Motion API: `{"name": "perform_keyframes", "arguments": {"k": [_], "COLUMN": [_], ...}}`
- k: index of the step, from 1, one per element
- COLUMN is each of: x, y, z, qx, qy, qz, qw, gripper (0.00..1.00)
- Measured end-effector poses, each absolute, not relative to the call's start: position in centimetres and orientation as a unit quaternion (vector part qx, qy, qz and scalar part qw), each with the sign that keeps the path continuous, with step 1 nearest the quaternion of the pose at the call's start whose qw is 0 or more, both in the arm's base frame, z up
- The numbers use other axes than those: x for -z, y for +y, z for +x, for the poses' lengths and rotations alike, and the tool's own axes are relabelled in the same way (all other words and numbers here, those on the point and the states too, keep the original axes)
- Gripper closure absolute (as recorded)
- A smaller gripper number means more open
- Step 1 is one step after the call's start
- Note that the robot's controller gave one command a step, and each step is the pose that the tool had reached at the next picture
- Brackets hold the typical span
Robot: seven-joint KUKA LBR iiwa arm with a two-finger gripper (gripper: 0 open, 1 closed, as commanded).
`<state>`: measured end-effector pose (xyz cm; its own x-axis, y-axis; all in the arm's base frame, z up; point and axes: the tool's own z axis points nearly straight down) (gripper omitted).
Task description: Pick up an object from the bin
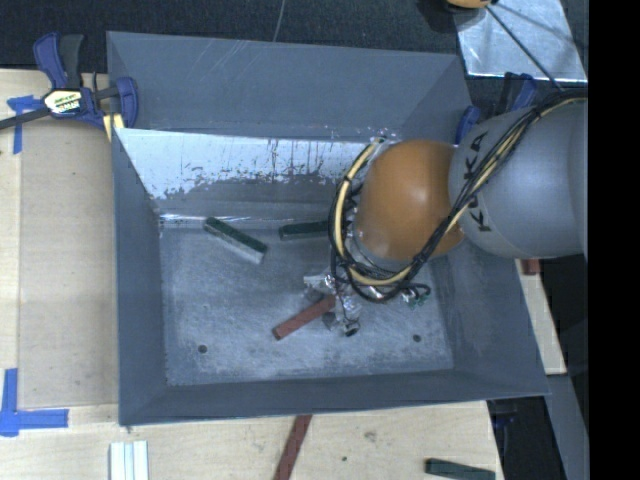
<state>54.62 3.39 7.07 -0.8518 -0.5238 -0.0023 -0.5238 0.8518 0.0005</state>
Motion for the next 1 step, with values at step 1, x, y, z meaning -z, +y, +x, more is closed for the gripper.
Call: {"name": "perform_keyframes", "arguments": {"k": [1], "x": [-21.86], "y": [0.76], "z": [54.27], "qx": [0.0], "qy": [0.957], "qz": [-0.291], "qw": [0.002], "gripper": [1.0]}}
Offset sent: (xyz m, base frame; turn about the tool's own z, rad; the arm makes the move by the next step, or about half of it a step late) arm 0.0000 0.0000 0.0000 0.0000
